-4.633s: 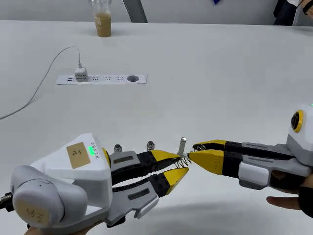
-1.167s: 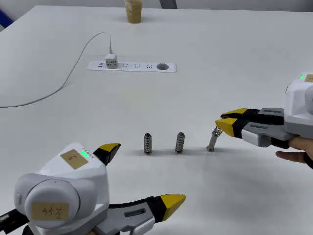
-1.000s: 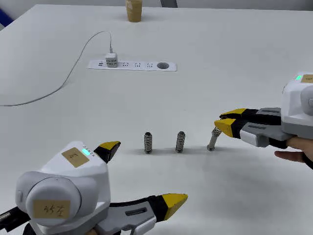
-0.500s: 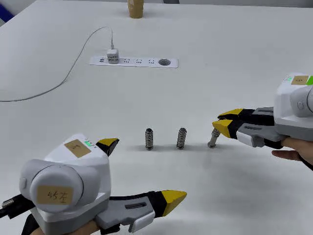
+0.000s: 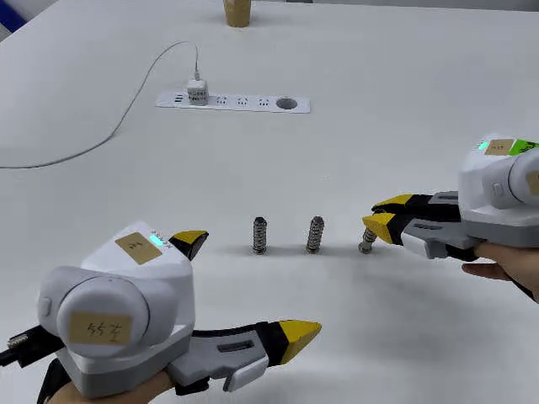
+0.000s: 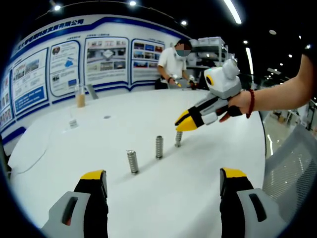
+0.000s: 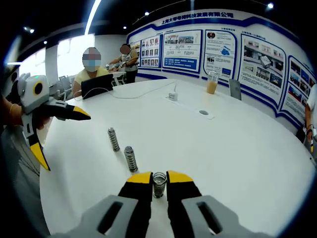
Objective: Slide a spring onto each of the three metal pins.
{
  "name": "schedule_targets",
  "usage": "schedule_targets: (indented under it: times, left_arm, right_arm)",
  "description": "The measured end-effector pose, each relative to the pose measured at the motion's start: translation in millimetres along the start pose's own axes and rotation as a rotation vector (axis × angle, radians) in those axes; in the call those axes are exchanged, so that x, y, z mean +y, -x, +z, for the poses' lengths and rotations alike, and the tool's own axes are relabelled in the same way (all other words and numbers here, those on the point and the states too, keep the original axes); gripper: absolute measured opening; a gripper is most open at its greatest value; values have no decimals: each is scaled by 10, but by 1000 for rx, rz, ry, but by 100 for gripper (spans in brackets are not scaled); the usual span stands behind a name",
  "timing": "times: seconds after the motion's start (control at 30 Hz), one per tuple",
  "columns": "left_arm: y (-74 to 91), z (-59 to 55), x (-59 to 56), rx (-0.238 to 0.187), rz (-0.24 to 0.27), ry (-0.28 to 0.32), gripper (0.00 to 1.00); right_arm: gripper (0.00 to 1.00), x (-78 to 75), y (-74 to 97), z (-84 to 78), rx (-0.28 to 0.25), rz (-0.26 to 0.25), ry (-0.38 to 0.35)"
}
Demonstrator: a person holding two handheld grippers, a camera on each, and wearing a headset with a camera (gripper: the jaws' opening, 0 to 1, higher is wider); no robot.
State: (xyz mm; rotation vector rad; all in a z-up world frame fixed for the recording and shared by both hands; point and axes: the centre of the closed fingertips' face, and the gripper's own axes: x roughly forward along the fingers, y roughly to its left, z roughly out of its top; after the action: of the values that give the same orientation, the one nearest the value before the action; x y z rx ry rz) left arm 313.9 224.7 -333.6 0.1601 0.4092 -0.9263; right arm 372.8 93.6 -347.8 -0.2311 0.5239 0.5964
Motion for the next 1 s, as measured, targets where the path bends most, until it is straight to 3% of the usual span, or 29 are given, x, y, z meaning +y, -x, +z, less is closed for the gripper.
schedule_targets:
  times: [0.4,0.8,1.0]
  left_arm:
    - [7,1,14,-2,4,5,94]
    - [19,0,42,-4,15,15,93]
    - [24,20,63,-14,24,26,93]
  right_arm:
    - [12,-2,-63,-131,30,0,-21]
    - [12,1,-42,-107,25,-6,-38]
    - [18,-6,22,-49,15,-19,-32]
